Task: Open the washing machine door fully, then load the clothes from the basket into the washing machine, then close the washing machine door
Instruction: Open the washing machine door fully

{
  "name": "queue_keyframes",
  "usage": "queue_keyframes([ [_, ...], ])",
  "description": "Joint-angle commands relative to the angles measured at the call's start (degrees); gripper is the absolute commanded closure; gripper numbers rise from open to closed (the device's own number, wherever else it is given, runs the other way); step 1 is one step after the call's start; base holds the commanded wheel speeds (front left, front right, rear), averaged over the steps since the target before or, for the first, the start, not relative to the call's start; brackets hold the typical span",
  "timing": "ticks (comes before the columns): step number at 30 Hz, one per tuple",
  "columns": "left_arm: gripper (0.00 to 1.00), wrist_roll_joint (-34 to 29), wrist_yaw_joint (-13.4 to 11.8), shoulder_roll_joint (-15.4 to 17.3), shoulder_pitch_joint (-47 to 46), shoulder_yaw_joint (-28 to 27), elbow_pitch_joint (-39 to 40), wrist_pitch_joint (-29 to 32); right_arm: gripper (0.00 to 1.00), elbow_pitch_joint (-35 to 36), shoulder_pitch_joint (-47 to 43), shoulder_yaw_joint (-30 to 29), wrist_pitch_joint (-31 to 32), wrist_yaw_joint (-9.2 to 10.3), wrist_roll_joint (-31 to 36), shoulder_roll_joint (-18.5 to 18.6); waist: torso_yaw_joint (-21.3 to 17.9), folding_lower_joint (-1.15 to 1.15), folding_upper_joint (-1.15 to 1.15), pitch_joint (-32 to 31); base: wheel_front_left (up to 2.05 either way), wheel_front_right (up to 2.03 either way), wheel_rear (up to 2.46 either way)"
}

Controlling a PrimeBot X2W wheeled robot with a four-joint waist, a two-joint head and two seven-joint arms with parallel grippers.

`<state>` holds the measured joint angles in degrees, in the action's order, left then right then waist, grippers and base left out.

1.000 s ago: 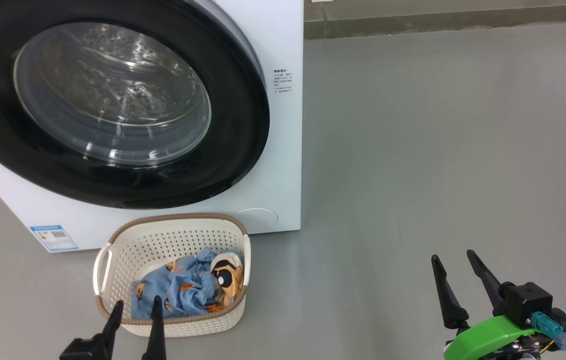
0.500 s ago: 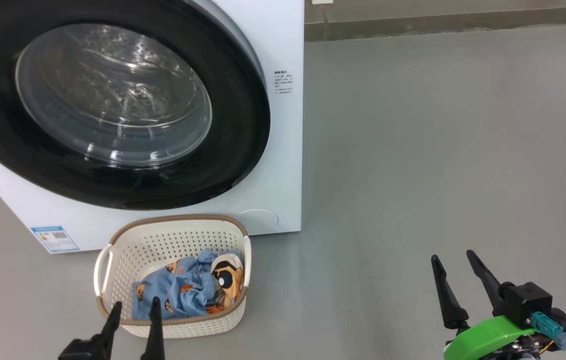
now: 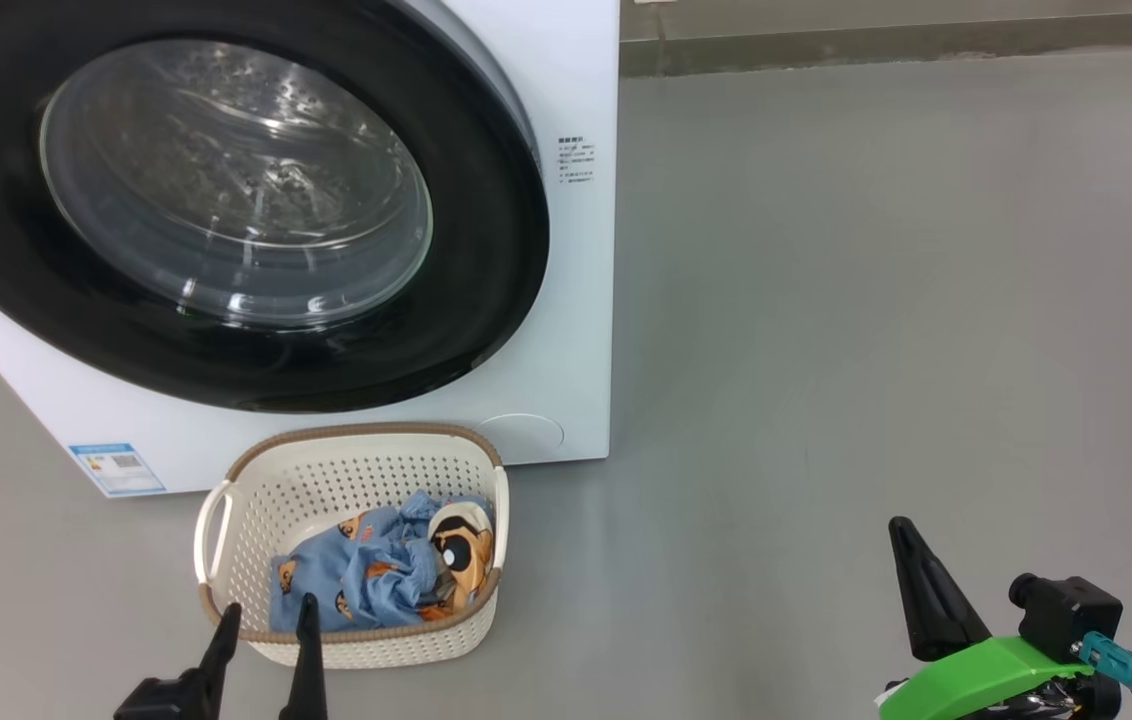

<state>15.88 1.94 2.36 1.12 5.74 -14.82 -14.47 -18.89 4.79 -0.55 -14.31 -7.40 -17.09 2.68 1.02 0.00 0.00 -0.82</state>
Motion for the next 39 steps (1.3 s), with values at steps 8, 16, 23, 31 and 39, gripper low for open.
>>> queue_keyframes([
  [8,0.0,0.3,-0.2,0.5,-2.6,-1.3,0.9,-0.5,1.0,-2.1,5.6,4.0,-0.7,-0.09,-19.0,0.2,2.0,0.0,0.0,1.9,0.0,0.0,0.0],
  [16,0.0,0.6,-0.1,0.5,-4.2,-0.2,1.1,-0.5,1.0,-5.8,13.6,7.2,-0.7,-0.09,-41.3,0.2,4.9,0.0,0.0,6.0,0.0,0.0,0.0],
  [23,0.0,1.4,-0.1,0.5,-6.2,1.2,1.6,-0.5,1.0,-7.9,22.5,7.0,3.4,-0.09,-46.8,0.2,7.2,0.0,0.0,10.2,0.0,0.0,0.0],
  [31,0.0,3.3,-0.5,0.5,-9.1,4.0,2.4,-0.5,1.0,-9.2,34.2,3.2,13.0,-0.09,-48.7,3.1,11.1,0.0,0.0,14.9,0.0,0.0,0.0],
  [39,0.0,5.1,-1.1,0.5,-10.9,6.5,2.7,-0.5,1.0,-11.0,45.4,0.1,20.8,-0.09,-50.3,5.4,14.2,0.0,0.0,18.1,0.0,0.0,0.0],
])
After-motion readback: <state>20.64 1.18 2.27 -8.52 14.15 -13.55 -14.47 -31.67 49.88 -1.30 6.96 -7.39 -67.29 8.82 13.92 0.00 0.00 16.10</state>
